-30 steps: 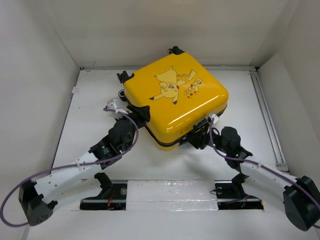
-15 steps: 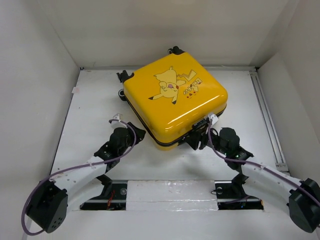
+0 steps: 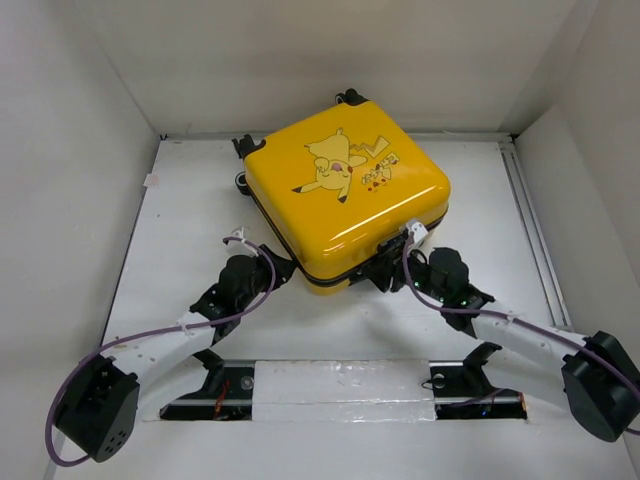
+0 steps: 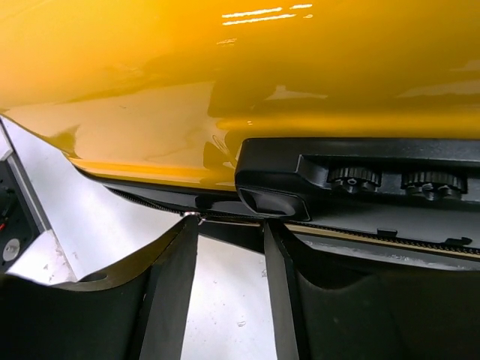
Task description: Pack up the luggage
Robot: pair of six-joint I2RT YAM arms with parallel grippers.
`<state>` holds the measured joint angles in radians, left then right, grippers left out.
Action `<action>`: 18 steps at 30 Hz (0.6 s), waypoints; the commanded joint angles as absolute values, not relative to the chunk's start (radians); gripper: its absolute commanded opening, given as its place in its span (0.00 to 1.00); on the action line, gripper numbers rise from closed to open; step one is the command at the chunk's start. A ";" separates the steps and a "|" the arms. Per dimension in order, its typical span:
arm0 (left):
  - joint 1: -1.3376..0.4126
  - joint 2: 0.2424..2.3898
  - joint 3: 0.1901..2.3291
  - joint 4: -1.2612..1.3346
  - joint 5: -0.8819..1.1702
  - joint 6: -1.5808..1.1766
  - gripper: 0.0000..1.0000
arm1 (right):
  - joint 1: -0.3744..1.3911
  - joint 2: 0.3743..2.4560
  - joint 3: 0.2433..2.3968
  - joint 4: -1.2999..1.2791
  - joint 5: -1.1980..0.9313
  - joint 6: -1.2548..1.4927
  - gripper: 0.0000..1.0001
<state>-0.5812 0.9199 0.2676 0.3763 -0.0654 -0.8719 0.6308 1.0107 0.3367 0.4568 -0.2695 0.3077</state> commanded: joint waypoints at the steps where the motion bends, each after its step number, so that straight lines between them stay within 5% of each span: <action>1: -0.592 0.905 0.265 0.483 0.020 -0.877 0.34 | 0.666 1.040 0.367 0.508 -0.284 0.285 0.46; 18: -0.592 0.894 0.288 0.485 0.041 -0.868 0.33 | 0.741 1.100 0.449 0.431 -0.172 0.244 0.48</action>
